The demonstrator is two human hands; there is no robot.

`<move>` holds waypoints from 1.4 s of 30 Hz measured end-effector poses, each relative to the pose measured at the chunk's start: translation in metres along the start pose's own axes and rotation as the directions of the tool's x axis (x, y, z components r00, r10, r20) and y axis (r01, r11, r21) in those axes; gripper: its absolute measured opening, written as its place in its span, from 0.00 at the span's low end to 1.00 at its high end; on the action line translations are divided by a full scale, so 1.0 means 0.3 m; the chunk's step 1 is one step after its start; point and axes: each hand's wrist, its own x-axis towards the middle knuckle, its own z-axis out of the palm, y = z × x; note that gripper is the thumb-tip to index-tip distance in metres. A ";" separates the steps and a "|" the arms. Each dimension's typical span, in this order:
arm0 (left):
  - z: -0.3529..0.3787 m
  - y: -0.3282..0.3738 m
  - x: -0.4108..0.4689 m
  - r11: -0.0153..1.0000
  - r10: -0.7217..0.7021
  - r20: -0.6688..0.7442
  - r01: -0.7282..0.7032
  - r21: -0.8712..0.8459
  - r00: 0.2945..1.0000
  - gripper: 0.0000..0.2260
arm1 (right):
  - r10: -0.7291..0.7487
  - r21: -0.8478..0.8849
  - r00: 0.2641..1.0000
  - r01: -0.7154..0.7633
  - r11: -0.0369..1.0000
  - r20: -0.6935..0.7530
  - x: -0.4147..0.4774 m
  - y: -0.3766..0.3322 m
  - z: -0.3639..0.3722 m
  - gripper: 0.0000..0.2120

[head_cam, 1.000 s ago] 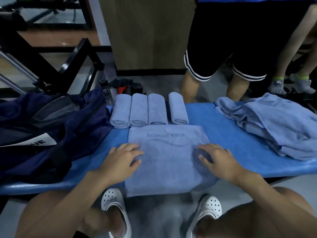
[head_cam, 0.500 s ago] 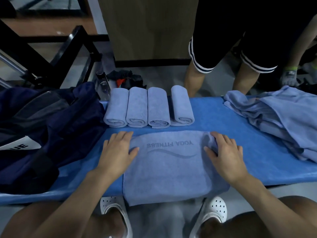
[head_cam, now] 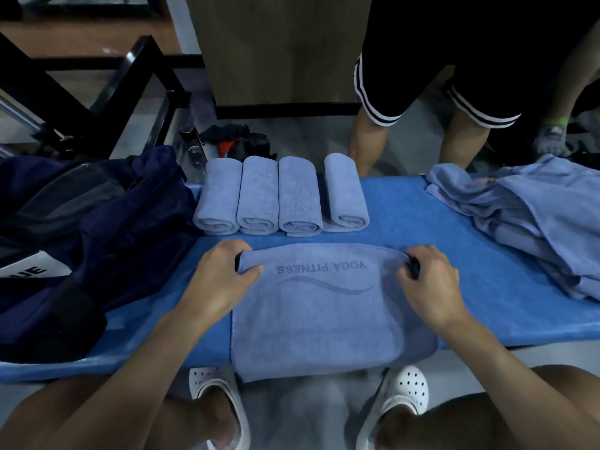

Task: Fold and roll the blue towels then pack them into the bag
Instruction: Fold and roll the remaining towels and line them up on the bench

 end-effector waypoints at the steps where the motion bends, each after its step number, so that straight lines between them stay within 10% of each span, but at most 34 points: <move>1: 0.000 -0.005 0.000 1.000 0.008 0.020 -0.008 0.018 1.000 0.07 | 0.007 -0.021 1.000 -0.007 1.000 0.022 0.000 0.009 0.001 0.05; 8: 0.009 -0.020 0.002 0.999 0.033 0.049 -0.032 -0.005 0.998 0.05 | 0.031 -0.026 0.996 -0.029 0.999 0.083 0.024 -0.004 -0.012 0.15; 13: 0.021 -0.038 -0.002 0.986 0.094 0.011 -0.095 0.136 0.995 0.25 | 0.045 -0.095 0.988 -0.031 0.995 0.151 0.028 -0.006 -0.020 0.19; 20: 0.044 -0.030 -0.009 0.769 0.461 0.026 -0.414 0.487 0.887 0.10 | -0.158 -0.065 0.979 0.167 0.984 0.127 0.082 -0.111 0.013 0.28; 27: 0.064 -0.038 -0.019 0.797 0.302 0.176 -0.349 0.492 0.937 0.26 | -0.037 0.198 0.995 0.018 0.980 0.093 0.216 -0.271 0.088 0.25; 42: 0.067 -0.050 -0.022 0.840 0.278 0.157 -0.319 0.439 0.948 0.23 | -0.094 -0.005 0.987 0.095 0.995 0.131 0.239 -0.310 0.130 0.22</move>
